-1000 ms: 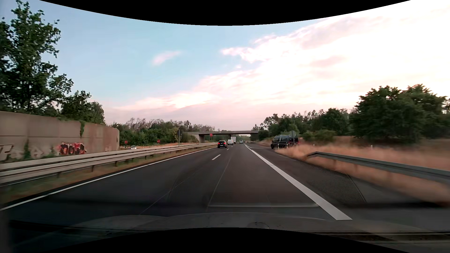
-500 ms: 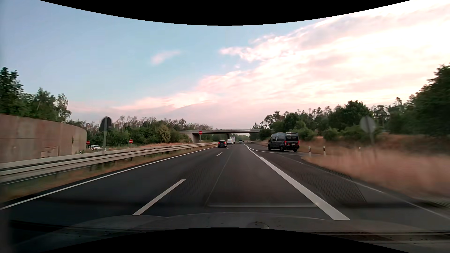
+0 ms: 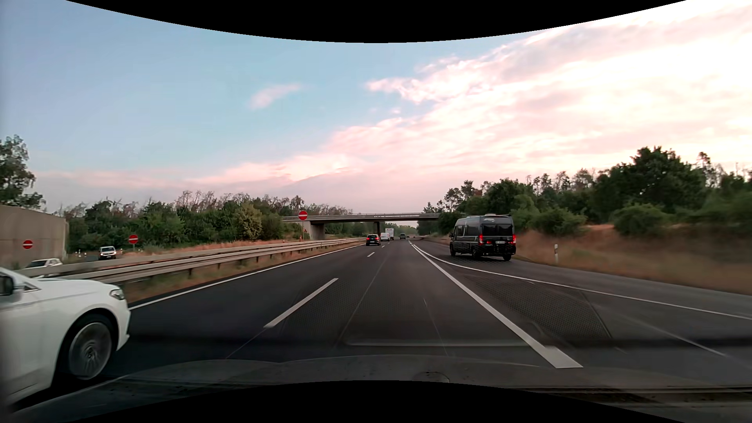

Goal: Follow the waypoints while adhering to traffic rules and regulations

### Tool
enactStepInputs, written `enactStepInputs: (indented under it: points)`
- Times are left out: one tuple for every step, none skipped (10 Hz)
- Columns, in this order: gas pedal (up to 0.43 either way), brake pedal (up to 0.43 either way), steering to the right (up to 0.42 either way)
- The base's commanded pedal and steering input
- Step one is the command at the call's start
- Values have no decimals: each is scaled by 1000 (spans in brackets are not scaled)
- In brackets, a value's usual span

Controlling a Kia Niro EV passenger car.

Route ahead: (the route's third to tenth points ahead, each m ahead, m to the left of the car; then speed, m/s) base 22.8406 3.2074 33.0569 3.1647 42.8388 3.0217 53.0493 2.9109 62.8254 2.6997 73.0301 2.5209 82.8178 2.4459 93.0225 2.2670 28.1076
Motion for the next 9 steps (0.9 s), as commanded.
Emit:
enactStepInputs:
  points:
    - [138,0,-3]
    - [138,0,-3]
    - [138,0,-3]
    - [138,0,-3]
    - [138,0,-3]
    - [138,0,-3]
    - [138,0,-3]
    - [138,0,-3]
    - [138,0,-2]
